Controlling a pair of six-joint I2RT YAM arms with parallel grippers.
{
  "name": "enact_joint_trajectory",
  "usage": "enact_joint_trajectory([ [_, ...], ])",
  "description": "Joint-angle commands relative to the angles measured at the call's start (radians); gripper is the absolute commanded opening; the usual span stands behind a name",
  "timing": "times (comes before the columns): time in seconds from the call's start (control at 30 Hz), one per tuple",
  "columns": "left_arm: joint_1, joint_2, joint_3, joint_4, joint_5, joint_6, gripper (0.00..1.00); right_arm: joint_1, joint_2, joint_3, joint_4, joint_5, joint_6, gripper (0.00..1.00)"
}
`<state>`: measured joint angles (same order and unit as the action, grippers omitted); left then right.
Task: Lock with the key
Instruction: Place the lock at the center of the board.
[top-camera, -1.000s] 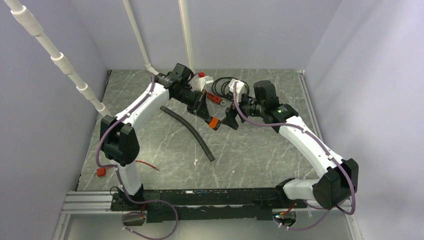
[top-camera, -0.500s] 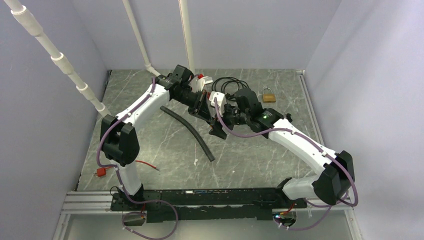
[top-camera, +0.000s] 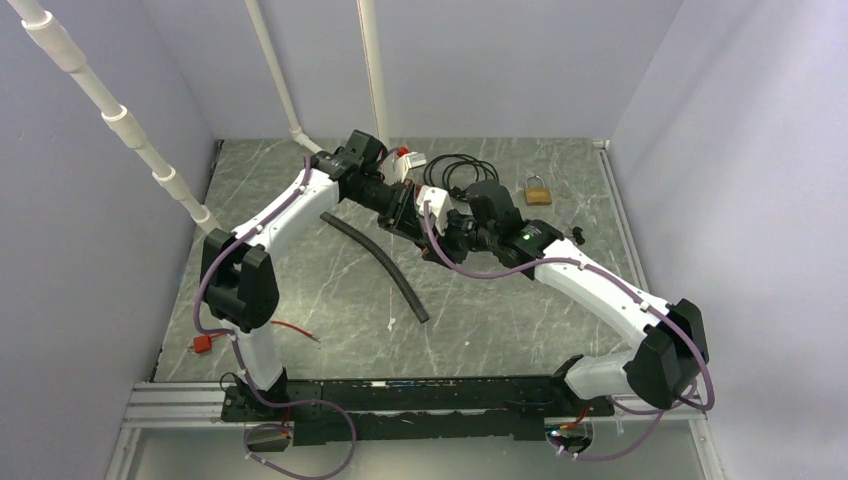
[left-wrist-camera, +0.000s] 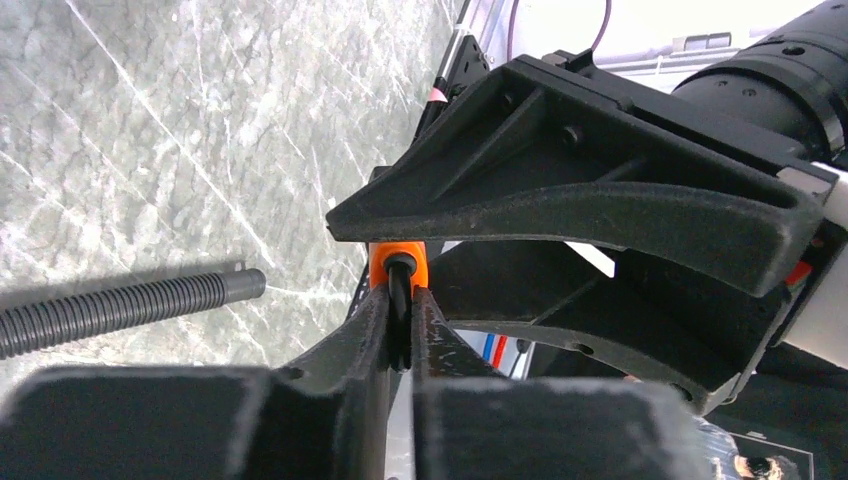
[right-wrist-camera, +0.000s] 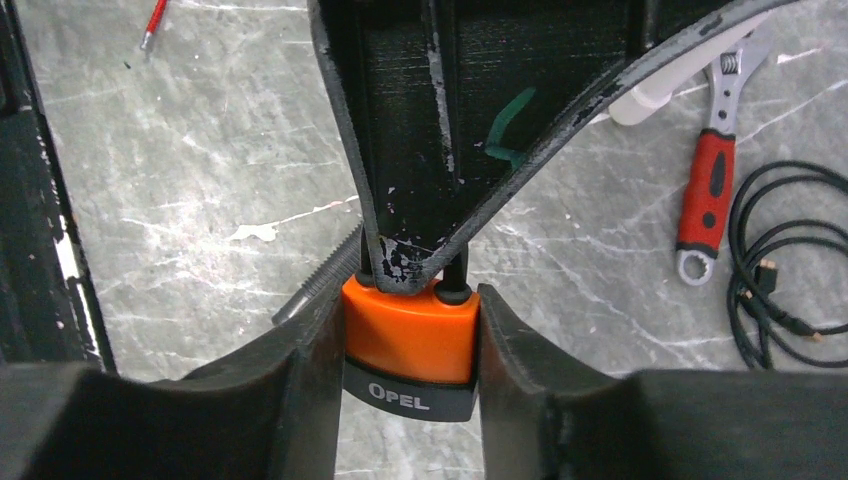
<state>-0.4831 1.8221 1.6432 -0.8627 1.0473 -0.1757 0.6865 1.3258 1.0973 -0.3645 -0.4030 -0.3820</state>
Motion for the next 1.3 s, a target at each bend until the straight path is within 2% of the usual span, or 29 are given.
enact_joint_trajectory([
  [0.0,0.02,-0.083,-0.005,-0.018,0.04,0.051,0.24,-0.037,-0.023,-0.015,0.032,0.046,0.008,0.29],
  [0.03,0.031,-0.096,-0.01,-0.017,0.026,0.06,0.35,-0.055,-0.025,-0.017,0.024,0.04,0.019,0.29],
  [0.13,0.066,-0.166,-0.029,-0.004,-0.055,0.119,0.79,-0.138,-0.026,-0.026,-0.005,0.01,0.066,0.28],
  [0.2,0.101,-0.229,-0.075,0.047,-0.101,0.136,0.97,-0.215,-0.022,-0.037,-0.022,-0.007,0.106,0.28],
  [0.23,0.119,-0.262,-0.103,0.076,-0.122,0.136,0.99,-0.257,-0.017,-0.043,-0.032,-0.007,0.122,0.27],
  [0.43,0.198,-0.368,-0.188,0.113,-0.281,0.227,0.99,-0.507,0.079,-0.042,-0.08,0.092,0.182,0.25],
  [0.6,0.241,-0.411,-0.232,0.111,-0.362,0.258,1.0,-0.634,0.215,0.012,-0.101,0.175,0.228,0.24],
  [0.77,0.291,-0.433,-0.242,0.004,-0.36,0.34,0.99,-0.676,0.311,0.034,-0.074,0.246,0.239,0.22],
  [0.97,0.34,-0.483,-0.293,-0.026,-0.391,0.394,0.99,-0.722,0.432,0.094,-0.046,0.282,0.268,0.22],
  [1.17,0.375,-0.506,-0.334,-0.093,-0.401,0.441,1.0,-0.743,0.511,0.146,-0.02,0.279,0.29,0.27],
  [1.27,0.408,-0.516,-0.355,-0.136,-0.383,0.494,0.99,-0.752,0.546,0.166,-0.02,0.27,0.299,0.33],
])
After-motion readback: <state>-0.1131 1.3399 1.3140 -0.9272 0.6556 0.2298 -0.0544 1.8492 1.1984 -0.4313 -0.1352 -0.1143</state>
